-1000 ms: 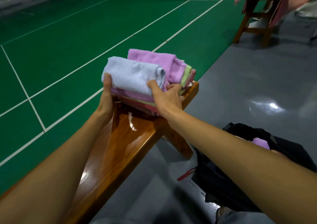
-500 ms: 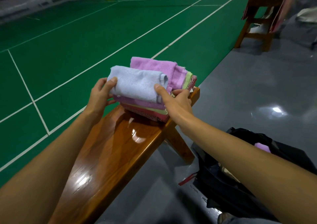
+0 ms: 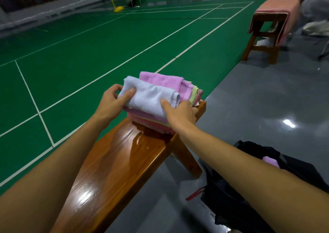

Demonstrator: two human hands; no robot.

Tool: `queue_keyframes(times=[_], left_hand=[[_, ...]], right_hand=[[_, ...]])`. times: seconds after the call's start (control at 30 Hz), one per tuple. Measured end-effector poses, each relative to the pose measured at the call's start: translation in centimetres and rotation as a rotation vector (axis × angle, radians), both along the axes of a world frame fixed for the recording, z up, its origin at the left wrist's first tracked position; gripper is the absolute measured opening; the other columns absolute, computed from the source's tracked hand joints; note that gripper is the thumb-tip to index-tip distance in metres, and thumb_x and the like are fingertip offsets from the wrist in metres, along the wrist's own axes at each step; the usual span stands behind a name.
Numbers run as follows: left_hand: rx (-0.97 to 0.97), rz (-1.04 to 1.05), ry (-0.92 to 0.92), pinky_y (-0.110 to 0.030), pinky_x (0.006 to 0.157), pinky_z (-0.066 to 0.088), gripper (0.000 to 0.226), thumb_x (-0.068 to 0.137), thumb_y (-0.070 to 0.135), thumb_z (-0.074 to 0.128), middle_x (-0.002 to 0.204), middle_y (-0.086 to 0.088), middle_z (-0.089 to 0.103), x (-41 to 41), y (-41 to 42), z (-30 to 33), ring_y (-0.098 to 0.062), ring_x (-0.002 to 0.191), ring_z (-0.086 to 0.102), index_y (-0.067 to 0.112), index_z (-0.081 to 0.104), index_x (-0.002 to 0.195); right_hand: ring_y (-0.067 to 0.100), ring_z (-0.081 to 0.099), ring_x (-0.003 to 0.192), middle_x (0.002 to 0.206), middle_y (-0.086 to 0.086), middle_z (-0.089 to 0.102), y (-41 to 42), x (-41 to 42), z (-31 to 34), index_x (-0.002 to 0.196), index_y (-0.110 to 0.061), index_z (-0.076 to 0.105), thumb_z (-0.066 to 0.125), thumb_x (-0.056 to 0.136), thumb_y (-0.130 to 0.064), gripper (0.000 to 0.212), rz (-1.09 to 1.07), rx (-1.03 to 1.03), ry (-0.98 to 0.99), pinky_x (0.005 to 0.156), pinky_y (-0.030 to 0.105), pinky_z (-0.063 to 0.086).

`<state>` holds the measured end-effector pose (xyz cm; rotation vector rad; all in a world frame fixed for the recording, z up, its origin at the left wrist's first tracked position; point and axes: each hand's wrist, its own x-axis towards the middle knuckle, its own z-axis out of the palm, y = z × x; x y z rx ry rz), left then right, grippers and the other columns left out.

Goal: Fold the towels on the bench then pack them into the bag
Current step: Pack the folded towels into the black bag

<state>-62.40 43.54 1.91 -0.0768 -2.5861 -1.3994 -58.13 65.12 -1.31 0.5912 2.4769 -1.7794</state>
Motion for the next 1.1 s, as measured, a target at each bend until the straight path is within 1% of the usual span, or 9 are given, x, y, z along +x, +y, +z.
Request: queue_keyframes(times=[0.13,0.2,0.33,0.47,0.67,0.77,0.83,0.97,1.1], left_hand=[[-0.056,-0.008,0.083,-0.021,0.058,0.053,0.032,0.098,0.039,0.070,0.090,-0.004,0.071,-0.1,0.5,0.3,-0.003,0.067,0.066,0.010,0.063,0.110],[-0.102,0.023,0.147,-0.022,0.056,0.050,0.032,0.098,0.043,0.069,0.087,-0.002,0.068,-0.3,0.5,0.3,-0.003,0.066,0.062,0.011,0.064,0.105],[-0.186,0.090,0.250,-0.033,0.059,0.052,0.033,0.094,0.050,0.070,0.079,0.002,0.070,-0.7,0.5,0.8,-0.015,0.068,0.066,0.017,0.068,0.094],[-0.245,0.125,0.298,-0.031,0.061,0.053,0.029,0.092,0.049,0.073,0.075,0.003,0.073,-0.8,1.1,1.6,-0.014,0.067,0.070,0.020,0.071,0.098],[-0.185,0.111,0.309,-0.034,0.060,0.044,0.034,0.095,0.047,0.069,0.078,-0.002,0.067,-1.1,1.1,2.5,-0.017,0.067,0.059,0.015,0.059,0.096],[0.034,0.045,0.242,-0.035,0.061,0.049,0.033,0.097,0.038,0.071,0.083,-0.015,0.070,-1.0,1.5,3.3,-0.019,0.068,0.062,0.010,0.056,0.107],[0.165,0.012,0.169,-0.036,0.065,0.056,0.033,0.100,0.032,0.070,0.091,-0.017,0.072,-1.5,2.1,3.6,-0.018,0.075,0.068,0.008,0.053,0.116],[0.203,0.041,0.084,-0.038,0.070,0.058,0.037,0.101,0.037,0.067,0.100,-0.008,0.072,-4.5,3.5,3.7,-0.017,0.083,0.069,0.011,0.051,0.121],[-0.082,0.038,-0.016,-0.043,0.084,0.056,0.041,0.096,0.050,0.064,0.106,-0.003,0.063,-9.3,4.7,2.2,-0.024,0.095,0.064,0.016,0.050,0.114]], right_hand=[[0.031,0.060,0.103,0.126,0.011,0.052,0.3,0.1,0.6,0.126,-0.014,0.051,0.066,0.092,-0.059,0.058,0.004,0.091,0.144,0.079,0.039,0.050],[0.030,0.061,0.096,0.117,0.012,0.059,0.5,-0.1,0.9,0.116,-0.014,0.054,0.066,0.094,-0.056,0.049,0.022,0.126,0.203,0.072,0.037,0.046],[0.029,0.061,0.092,0.105,0.007,0.062,1.2,-0.2,1.7,0.115,-0.010,0.053,0.060,0.100,-0.051,0.044,0.052,0.119,0.239,0.070,0.036,0.041],[0.026,0.058,0.089,0.105,0.005,0.061,1.4,-0.2,2.3,0.114,-0.013,0.050,0.060,0.102,-0.044,0.035,0.059,0.184,0.307,0.069,0.036,0.039],[0.023,0.044,0.092,0.118,0.005,0.047,1.5,-0.1,3.3,0.112,-0.017,0.054,0.065,0.099,-0.040,0.028,0.028,0.344,0.378,0.070,0.034,0.035],[0.017,0.046,0.079,0.102,-0.001,0.053,2.0,-0.3,4.1,0.111,-0.015,0.050,0.061,0.102,-0.037,0.026,0.012,0.277,0.415,0.055,0.025,0.025],[0.006,0.044,0.069,0.087,-0.007,0.051,2.3,-0.8,4.5,0.112,-0.015,0.045,0.057,0.105,-0.034,0.023,0.022,0.189,0.446,0.052,0.024,0.025],[0.008,0.047,0.073,0.089,-0.007,0.049,3.2,-3.1,5.6,0.112,-0.012,0.045,0.061,0.103,-0.030,0.025,0.018,0.108,0.507,0.060,0.029,0.041],[0.023,0.056,0.089,0.097,-0.001,0.056,4.9,-6.3,4.8,0.112,-0.012,0.049,0.065,0.098,-0.027,0.026,0.004,0.154,0.438,0.080,0.045,0.052]])
